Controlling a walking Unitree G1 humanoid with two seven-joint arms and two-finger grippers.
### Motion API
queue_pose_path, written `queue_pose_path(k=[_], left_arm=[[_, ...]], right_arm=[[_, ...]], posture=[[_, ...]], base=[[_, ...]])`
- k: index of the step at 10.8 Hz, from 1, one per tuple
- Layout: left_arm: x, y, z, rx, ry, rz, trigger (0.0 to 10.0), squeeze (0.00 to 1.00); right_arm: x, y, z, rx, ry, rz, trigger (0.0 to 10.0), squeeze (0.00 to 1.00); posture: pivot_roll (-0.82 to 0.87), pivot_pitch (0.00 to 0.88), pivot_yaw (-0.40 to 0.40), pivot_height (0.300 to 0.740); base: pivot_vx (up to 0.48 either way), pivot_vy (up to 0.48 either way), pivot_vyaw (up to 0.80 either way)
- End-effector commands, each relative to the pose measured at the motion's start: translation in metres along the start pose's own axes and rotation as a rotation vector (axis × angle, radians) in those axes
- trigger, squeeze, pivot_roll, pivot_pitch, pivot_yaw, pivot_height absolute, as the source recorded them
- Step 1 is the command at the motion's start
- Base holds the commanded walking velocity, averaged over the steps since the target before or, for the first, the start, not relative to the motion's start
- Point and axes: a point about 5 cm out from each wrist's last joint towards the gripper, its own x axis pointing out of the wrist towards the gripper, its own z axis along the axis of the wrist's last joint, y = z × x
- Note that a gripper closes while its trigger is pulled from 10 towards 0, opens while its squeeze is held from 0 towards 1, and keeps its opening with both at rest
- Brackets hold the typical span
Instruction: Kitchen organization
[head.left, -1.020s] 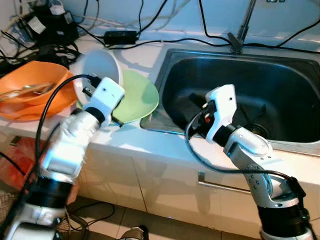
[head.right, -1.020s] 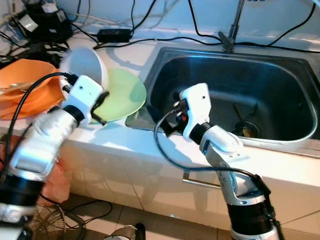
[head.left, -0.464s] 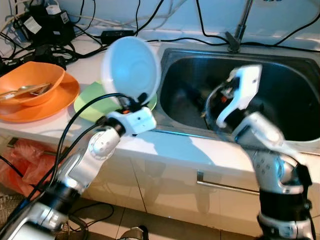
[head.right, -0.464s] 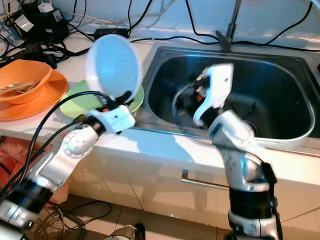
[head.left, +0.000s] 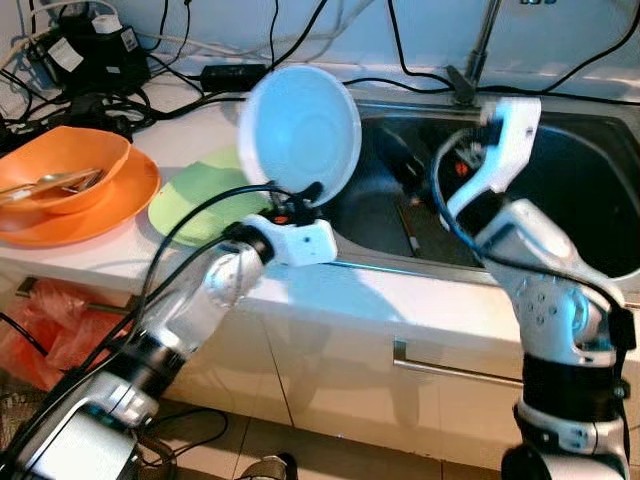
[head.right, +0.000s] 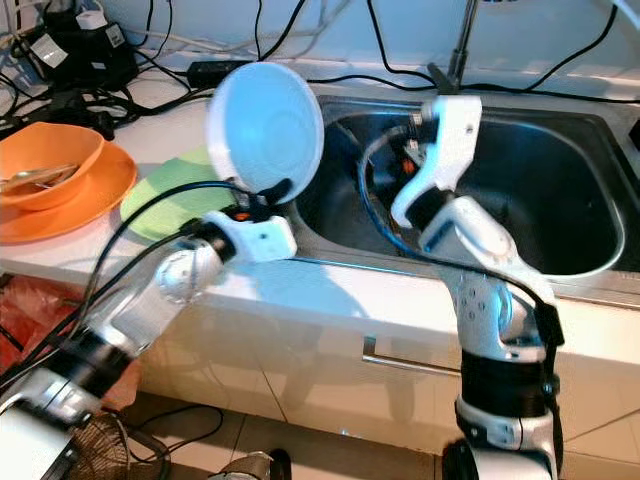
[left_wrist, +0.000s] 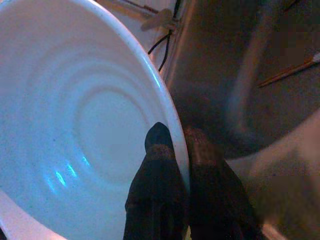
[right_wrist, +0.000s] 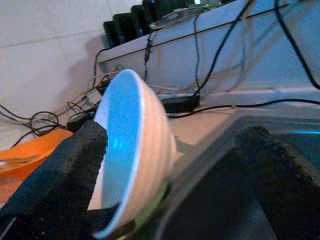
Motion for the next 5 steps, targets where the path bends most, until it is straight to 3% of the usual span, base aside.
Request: queue_pose_path(k=[1, 5], left_arm=[[0.002, -0.019, 0.004, 0.008, -0.014, -0.073, 0.0, 0.00], [0.017, -0.016, 0.020, 0.008, -0.066, -0.035, 0.0, 0.00]], right_arm=[[0.006, 0.008, 0.005, 0.007, 0.005, 0.047, 10.0, 0.00], [0.013, 0.010, -0.001, -0.003, 0.061, 0.036, 10.0, 0.00]], posture=[[0.03, 0.080, 0.051, 0.740], [0.03, 0.079, 0.053, 0.740]], base=[[0.000, 0.000, 0.00], [0.000, 0.000, 0.00]])
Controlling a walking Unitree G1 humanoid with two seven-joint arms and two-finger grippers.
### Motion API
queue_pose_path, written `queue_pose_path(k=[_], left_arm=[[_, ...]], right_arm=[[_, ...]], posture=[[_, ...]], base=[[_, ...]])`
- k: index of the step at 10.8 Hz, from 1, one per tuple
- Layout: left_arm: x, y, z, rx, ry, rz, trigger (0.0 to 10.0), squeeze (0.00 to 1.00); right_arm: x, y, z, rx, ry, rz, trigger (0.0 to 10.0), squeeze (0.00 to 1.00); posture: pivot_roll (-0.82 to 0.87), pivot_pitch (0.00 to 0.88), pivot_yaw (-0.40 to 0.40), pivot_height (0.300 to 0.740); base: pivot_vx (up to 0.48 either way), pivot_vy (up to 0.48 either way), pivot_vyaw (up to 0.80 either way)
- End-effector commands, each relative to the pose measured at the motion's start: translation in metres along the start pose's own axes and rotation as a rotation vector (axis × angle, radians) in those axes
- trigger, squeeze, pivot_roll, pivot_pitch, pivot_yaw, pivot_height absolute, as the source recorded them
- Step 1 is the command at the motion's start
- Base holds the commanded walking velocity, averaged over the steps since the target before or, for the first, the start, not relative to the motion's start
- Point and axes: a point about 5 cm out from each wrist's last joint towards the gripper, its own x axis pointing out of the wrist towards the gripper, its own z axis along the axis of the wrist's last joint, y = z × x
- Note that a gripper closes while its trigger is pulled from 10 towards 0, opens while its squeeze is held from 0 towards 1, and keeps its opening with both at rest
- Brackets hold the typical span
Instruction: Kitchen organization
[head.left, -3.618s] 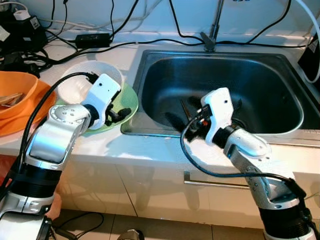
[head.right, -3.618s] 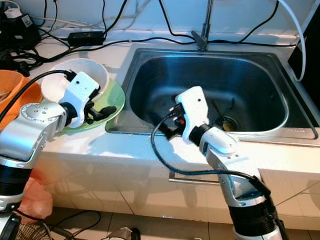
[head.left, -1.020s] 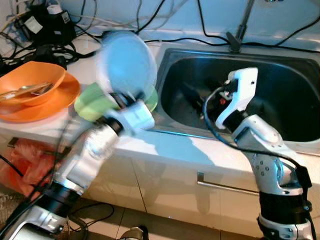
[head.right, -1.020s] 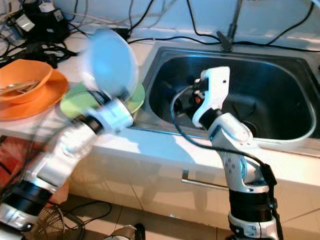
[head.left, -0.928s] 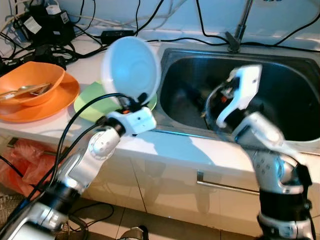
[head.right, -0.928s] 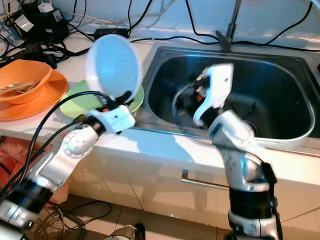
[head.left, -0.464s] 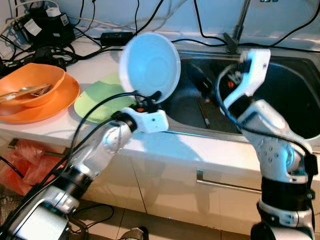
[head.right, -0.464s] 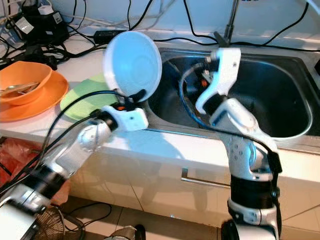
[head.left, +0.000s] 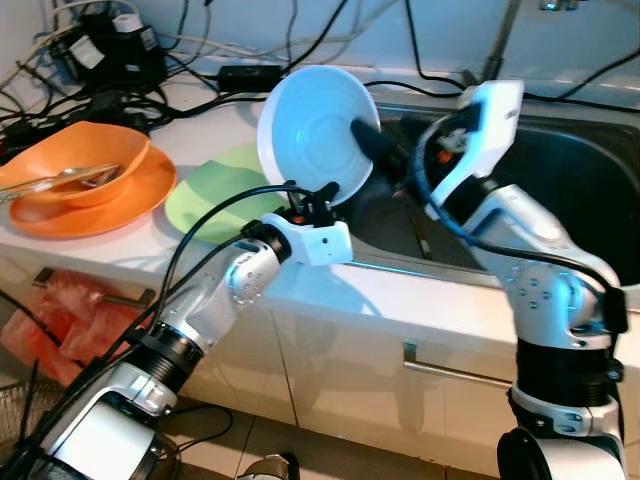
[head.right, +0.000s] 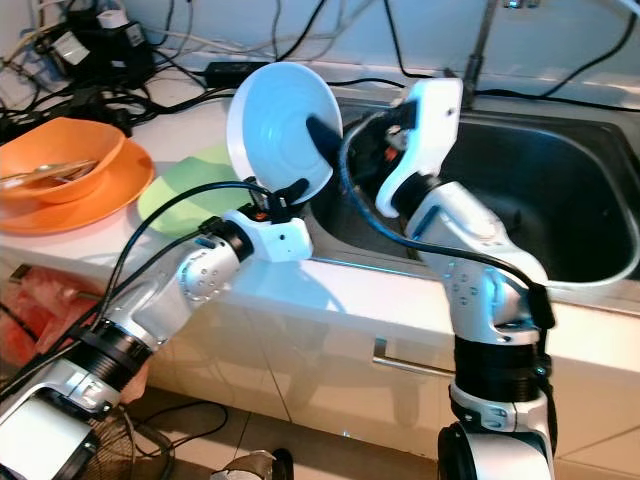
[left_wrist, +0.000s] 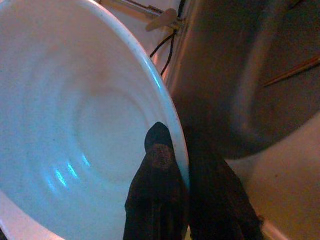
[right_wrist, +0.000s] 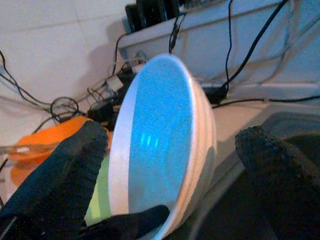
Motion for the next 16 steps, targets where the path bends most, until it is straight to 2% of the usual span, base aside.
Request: queue_pose_path(k=[1, 2, 3, 5, 6, 7, 8, 9, 14, 16], left_arm=[[0.004, -0.009, 0.009, 0.008, -0.039, -0.025, 0.0, 0.00], [0.005, -0.008, 0.010, 0.006, -0.039, -0.017, 0.0, 0.00], [0.006, -0.005, 0.011, 0.010, -0.047, 0.012, 0.0, 0.00], [0.006, -0.004, 0.014, 0.018, -0.058, 0.026, 0.0, 0.00], [0.006, -0.007, 0.016, 0.021, -0.063, 0.022, 0.0, 0.00], [0.007, -0.011, 0.018, 0.022, -0.069, 0.014, 0.0, 0.00], [0.008, -0.012, 0.019, 0.021, -0.073, 0.013, 0.0, 0.00], [0.010, -0.014, 0.022, 0.023, -0.078, 0.010, 0.0, 0.00], [0.011, -0.019, 0.017, 0.037, -0.048, -0.004, 0.0, 0.00], [0.010, -0.018, 0.007, 0.055, 0.018, -0.005, 3.2, 0.00]], right_arm=[[0.002, -0.001, -0.001, -0.012, 0.024, -0.016, 10.0, 0.00], [0.004, -0.005, -0.002, -0.023, 0.035, -0.031, 10.0, 0.00], [0.008, -0.015, -0.007, -0.053, 0.071, -0.082, 10.0, 0.00], [0.015, -0.020, -0.007, -0.076, 0.086, -0.109, 10.0, 0.00], [0.022, -0.021, -0.003, -0.090, 0.087, -0.112, 5.8, 0.00], [0.028, -0.020, 0.002, -0.102, 0.080, -0.107, 2.1, 0.00], [0.031, -0.019, 0.004, -0.111, 0.079, -0.104, 1.8, 0.00], [0.035, -0.022, 0.006, -0.116, 0.094, -0.125, 0.0, 0.00], [0.034, -0.035, 0.001, -0.139, 0.198, -0.238, 0.0, 0.00], [0.033, -0.036, 0.000, -0.172, 0.222, -0.246, 0.0, 0.00]], posture=[[0.03, 0.079, 0.054, 0.740], [0.03, 0.081, 0.054, 0.740], [0.04, 0.084, 0.053, 0.740], [0.04, 0.083, 0.053, 0.740], [0.04, 0.083, 0.052, 0.740], [0.04, 0.081, 0.051, 0.740], [0.04, 0.079, 0.052, 0.740], [0.04, 0.079, 0.049, 0.740], [0.04, 0.080, 0.050, 0.740], [0.04, 0.081, 0.051, 0.740]], base=[[0.000, 0.000, 0.00], [0.000, 0.000, 0.00], [0.000, 0.000, 0.00], [0.000, 0.000, 0.00], [0.000, 0.000, 0.00], [0.000, 0.000, 0.00], [0.000, 0.000, 0.00], [0.000, 0.000, 0.00], [0.000, 0.000, 0.00], [0.000, 0.000, 0.00]])
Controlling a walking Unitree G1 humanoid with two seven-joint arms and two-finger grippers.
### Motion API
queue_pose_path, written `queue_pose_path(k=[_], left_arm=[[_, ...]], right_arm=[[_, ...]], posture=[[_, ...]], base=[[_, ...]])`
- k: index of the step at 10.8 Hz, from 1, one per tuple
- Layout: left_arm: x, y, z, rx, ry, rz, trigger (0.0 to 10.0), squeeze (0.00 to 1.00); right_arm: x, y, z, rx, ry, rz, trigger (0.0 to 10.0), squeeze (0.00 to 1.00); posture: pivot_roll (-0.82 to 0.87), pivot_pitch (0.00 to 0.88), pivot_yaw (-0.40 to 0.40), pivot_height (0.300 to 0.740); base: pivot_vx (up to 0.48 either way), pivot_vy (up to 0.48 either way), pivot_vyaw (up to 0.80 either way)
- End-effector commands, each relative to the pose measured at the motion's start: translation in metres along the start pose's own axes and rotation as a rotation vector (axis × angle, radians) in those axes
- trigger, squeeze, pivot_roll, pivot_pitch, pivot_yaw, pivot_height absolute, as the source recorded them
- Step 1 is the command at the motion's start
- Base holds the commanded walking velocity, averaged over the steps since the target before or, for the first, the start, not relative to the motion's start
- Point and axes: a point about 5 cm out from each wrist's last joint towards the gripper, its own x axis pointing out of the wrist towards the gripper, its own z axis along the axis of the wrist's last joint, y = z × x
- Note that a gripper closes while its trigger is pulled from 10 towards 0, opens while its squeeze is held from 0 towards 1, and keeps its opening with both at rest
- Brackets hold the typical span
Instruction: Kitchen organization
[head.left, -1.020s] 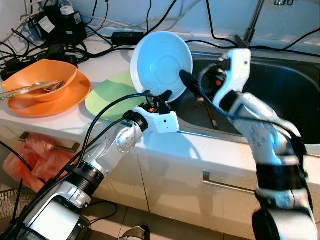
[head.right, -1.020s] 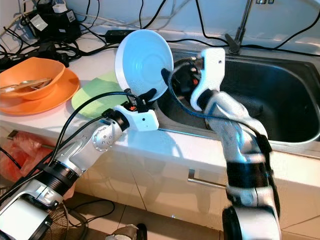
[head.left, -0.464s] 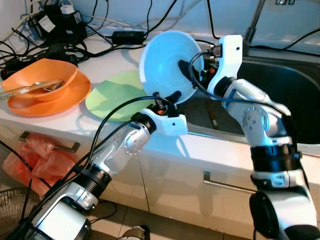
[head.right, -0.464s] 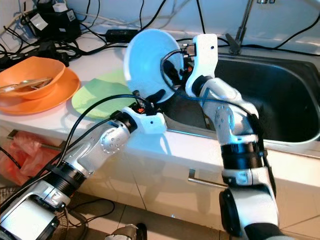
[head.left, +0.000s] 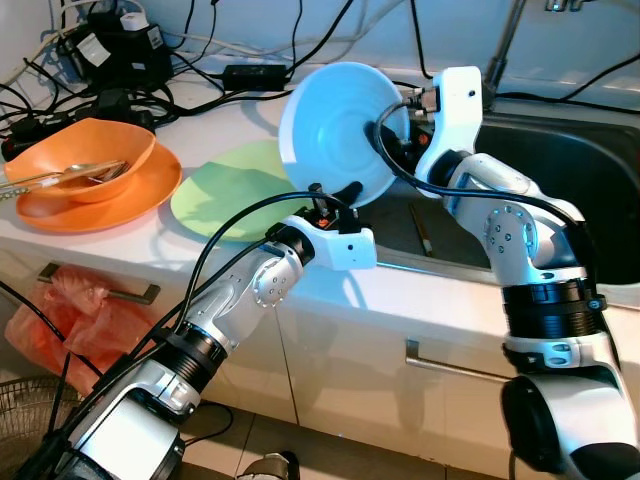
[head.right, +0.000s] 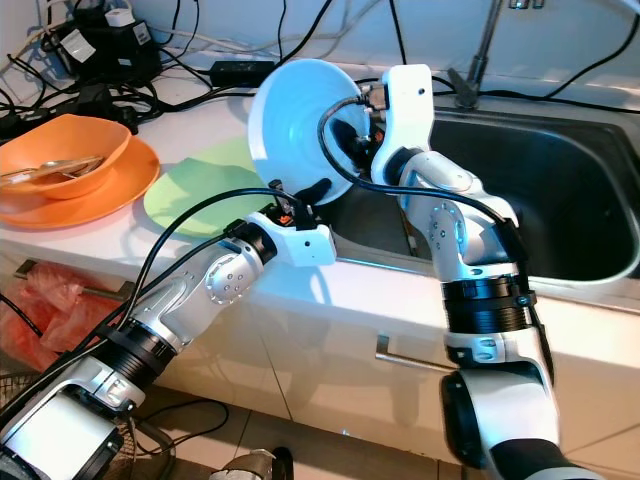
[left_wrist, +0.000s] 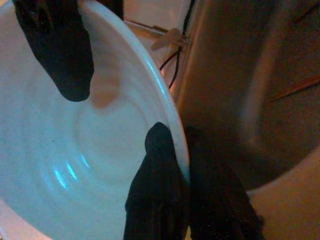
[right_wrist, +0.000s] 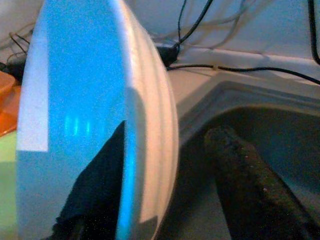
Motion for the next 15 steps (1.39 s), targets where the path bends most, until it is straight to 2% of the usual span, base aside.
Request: queue_pose_path(k=[1, 3, 4, 5, 6, 7, 9, 10, 11, 14, 15], left_arm=[[-0.004, -0.011, -0.010, 0.005, 0.062, -0.039, 3.3, 0.00], [-0.004, -0.011, -0.015, 0.012, 0.097, -0.038, 3.3, 0.00], [-0.004, -0.011, -0.015, 0.014, 0.099, -0.039, 3.6, 0.00], [-0.005, -0.011, -0.016, 0.016, 0.109, -0.037, 4.4, 0.00], [-0.005, -0.010, -0.018, 0.017, 0.123, -0.028, 8.9, 0.00], [-0.006, -0.007, -0.020, 0.001, 0.135, 0.002, 10.0, 0.00], [-0.004, 0.003, -0.018, -0.049, 0.119, 0.064, 10.0, 0.00], [-0.004, 0.005, -0.016, -0.071, 0.103, 0.079, 10.0, 0.84], [-0.003, 0.004, -0.015, -0.086, 0.090, 0.075, 10.0, 1.00], [-0.003, 0.005, -0.009, -0.090, 0.035, 0.089, 10.0, 1.00], [-0.008, 0.020, -0.010, -0.180, -0.016, 0.168, 10.0, 1.00]], right_arm=[[-0.001, -0.007, -0.001, -0.020, 0.029, -0.046, 0.0, 0.00], [-0.002, -0.008, -0.002, -0.040, 0.044, -0.059, 0.0, 0.00], [-0.002, -0.009, -0.003, -0.042, 0.047, -0.062, 0.0, 0.00], [-0.002, -0.009, -0.004, -0.043, 0.050, -0.065, 0.0, 0.00], [-0.002, -0.009, -0.004, -0.042, 0.051, -0.065, 0.0, 0.00], [-0.002, -0.009, -0.004, -0.035, 0.049, -0.069, 0.0, 0.00], [-0.002, -0.010, -0.004, -0.023, 0.046, -0.071, 0.0, 0.00], [-0.002, -0.011, -0.004, -0.014, 0.042, -0.078, 0.0, 0.00], [-0.001, -0.012, -0.003, 0.005, 0.034, -0.086, 0.0, 0.00], [-0.001, -0.014, -0.003, 0.033, 0.028, -0.106, 0.0, 0.00], [0.000, -0.017, -0.003, 0.050, 0.021, -0.122, 0.0, 0.00]], posture=[[0.04, 0.083, 0.051, 0.740], [0.04, 0.085, 0.049, 0.740], [0.04, 0.087, 0.049, 0.740], [0.04, 0.088, 0.049, 0.740], [0.04, 0.089, 0.049, 0.740], [0.04, 0.090, 0.050, 0.740], [0.04, 0.091, 0.049, 0.740], [0.04, 0.091, 0.047, 0.740], [0.04, 0.092, 0.047, 0.740], [0.04, 0.097, 0.045, 0.740], [0.04, 0.102, 0.044, 0.740]], base=[[0.000, 0.000, 0.00], [0.000, 0.000, 0.00], [0.000, 0.000, 0.00], [0.000, 0.000, 0.00], [0.000, 0.000, 0.00], [0.000, 0.000, 0.00], [0.000, 0.000, 0.00], [0.000, 0.000, 0.00], [0.000, 0.000, 0.00], [0.000, 0.000, 0.00], [0.000, 0.000, 0.00]])
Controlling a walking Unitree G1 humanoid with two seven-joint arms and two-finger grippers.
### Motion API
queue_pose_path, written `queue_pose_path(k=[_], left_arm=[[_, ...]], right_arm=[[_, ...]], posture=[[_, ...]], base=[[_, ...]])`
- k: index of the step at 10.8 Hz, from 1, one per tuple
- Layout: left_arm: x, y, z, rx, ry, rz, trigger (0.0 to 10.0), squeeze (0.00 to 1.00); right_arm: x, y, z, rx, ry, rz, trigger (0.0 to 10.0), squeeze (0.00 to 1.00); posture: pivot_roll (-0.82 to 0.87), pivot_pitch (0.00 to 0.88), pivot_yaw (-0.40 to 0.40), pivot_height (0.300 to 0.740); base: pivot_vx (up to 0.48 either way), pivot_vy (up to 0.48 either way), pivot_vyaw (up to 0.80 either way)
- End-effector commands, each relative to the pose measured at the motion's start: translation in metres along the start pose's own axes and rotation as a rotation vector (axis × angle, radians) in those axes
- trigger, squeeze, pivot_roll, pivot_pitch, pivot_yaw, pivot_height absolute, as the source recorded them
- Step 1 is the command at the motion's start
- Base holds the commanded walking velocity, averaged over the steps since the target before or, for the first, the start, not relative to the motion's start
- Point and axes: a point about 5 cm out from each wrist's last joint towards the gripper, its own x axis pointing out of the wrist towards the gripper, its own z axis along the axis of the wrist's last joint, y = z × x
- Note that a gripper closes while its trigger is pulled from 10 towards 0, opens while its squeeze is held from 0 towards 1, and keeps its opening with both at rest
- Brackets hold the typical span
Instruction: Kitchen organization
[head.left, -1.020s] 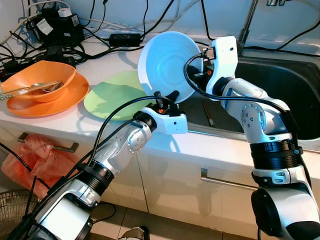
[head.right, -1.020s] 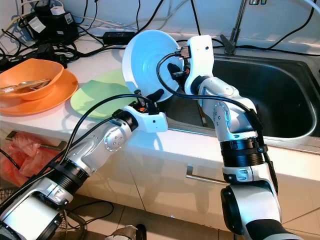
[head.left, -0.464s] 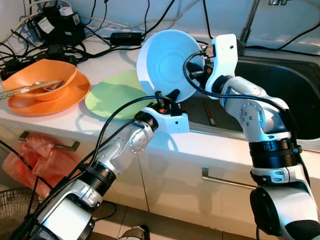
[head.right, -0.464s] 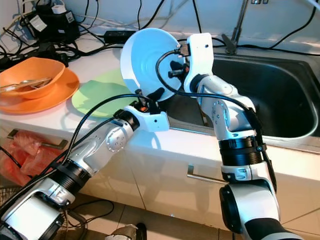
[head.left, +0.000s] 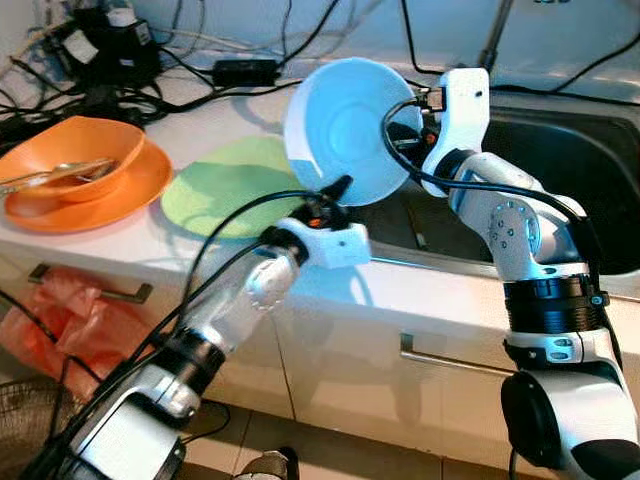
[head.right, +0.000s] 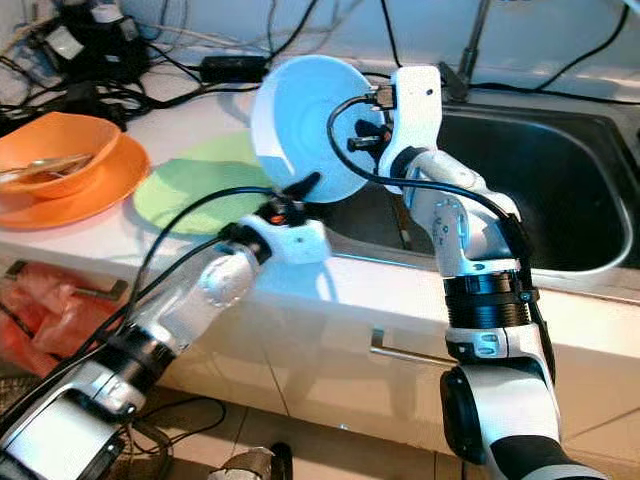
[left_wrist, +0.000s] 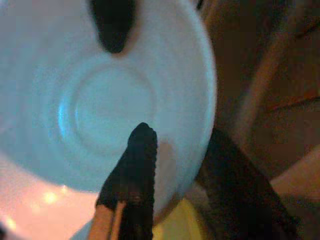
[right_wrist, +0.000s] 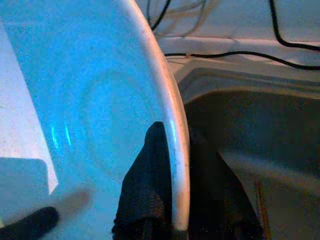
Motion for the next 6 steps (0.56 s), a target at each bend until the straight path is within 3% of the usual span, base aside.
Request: queue_pose_path(k=[1, 2, 3, 4, 5, 6], left_arm=[[-0.001, 0.027, 0.001, -0.069, -0.038, 0.112, 10.0, 1.00], [-0.002, 0.029, 0.001, -0.151, -0.061, 0.125, 10.0, 1.00], [-0.003, 0.038, 0.000, -0.185, -0.046, 0.138, 10.0, 1.00], [-0.003, 0.060, -0.002, -0.278, -0.010, 0.169, 10.0, 1.00], [-0.004, 0.064, -0.001, -0.321, -0.016, 0.187, 10.0, 1.00], [-0.006, 0.072, 0.004, -0.443, -0.037, 0.206, 10.0, 1.00]], right_arm=[[0.000, -0.010, -0.003, 0.007, 0.010, -0.057, 0.0, 0.00], [0.001, -0.019, -0.002, -0.001, 0.000, -0.084, 0.0, 0.00], [0.002, -0.027, -0.003, -0.018, 0.000, -0.098, 0.0, 0.00], [0.003, -0.040, -0.006, -0.086, 0.010, -0.108, 0.0, 0.00], [0.003, -0.045, -0.009, -0.102, 0.019, -0.119, 0.0, 0.00], [0.004, -0.060, -0.014, -0.106, 0.031, -0.165, 0.0, 0.00]], posture=[[0.04, 0.105, 0.045, 0.740], [0.04, 0.112, 0.051, 0.740], [0.05, 0.117, 0.057, 0.740], [0.06, 0.126, 0.063, 0.740], [0.06, 0.131, 0.064, 0.740], [0.07, 0.141, 0.071, 0.740]], base=[[0.000, 0.000, 0.00], [0.000, 0.000, 0.00], [0.000, 0.000, 0.00], [0.000, 0.000, 0.00], [0.000, 0.000, 0.00], [0.000, 0.000, 0.00]])
